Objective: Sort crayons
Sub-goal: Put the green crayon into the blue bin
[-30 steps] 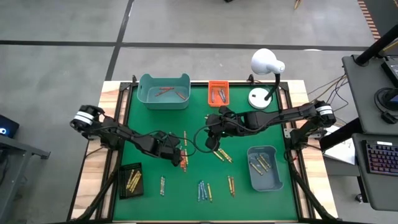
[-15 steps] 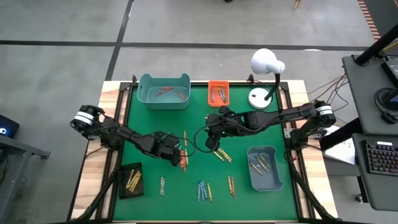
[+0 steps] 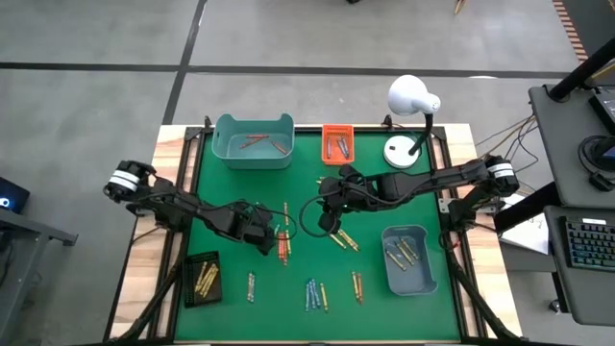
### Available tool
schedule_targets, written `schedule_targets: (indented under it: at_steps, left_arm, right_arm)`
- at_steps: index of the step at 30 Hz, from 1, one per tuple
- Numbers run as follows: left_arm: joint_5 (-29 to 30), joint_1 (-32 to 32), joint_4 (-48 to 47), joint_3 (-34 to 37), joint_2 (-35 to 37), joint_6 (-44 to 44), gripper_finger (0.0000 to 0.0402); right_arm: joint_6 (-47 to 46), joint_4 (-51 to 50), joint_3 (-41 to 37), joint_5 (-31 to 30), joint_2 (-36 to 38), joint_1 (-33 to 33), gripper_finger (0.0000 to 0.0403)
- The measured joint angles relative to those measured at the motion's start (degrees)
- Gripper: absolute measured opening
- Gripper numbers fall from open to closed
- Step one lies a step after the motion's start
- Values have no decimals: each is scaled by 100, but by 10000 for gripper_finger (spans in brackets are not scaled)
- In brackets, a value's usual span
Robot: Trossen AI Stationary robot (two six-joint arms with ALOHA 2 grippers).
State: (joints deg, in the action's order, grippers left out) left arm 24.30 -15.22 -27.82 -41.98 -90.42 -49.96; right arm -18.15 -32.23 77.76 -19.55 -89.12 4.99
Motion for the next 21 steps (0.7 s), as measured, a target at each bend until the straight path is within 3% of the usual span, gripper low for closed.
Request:
schedule_targets:
  at_steps: [7,12,16,21]
  left_arm:
    - [-465,-7,-875,-199,1117,-124,1]
    - [-1621,-121,-1741,-648,1739,-572,1]
    - [-2511,-582,-2090,-841,2058,-990,0]
    - [-2951,-1374,-2461,-994,2302,-2042,0]
  right_arm:
    - [13,232,-279,2,-4,0,134]
    - [15,285,-311,2,-4,0,134]
    - [32,295,-311,2,-4,0,134]
    - [124,302,-311,2,-4,0,134]
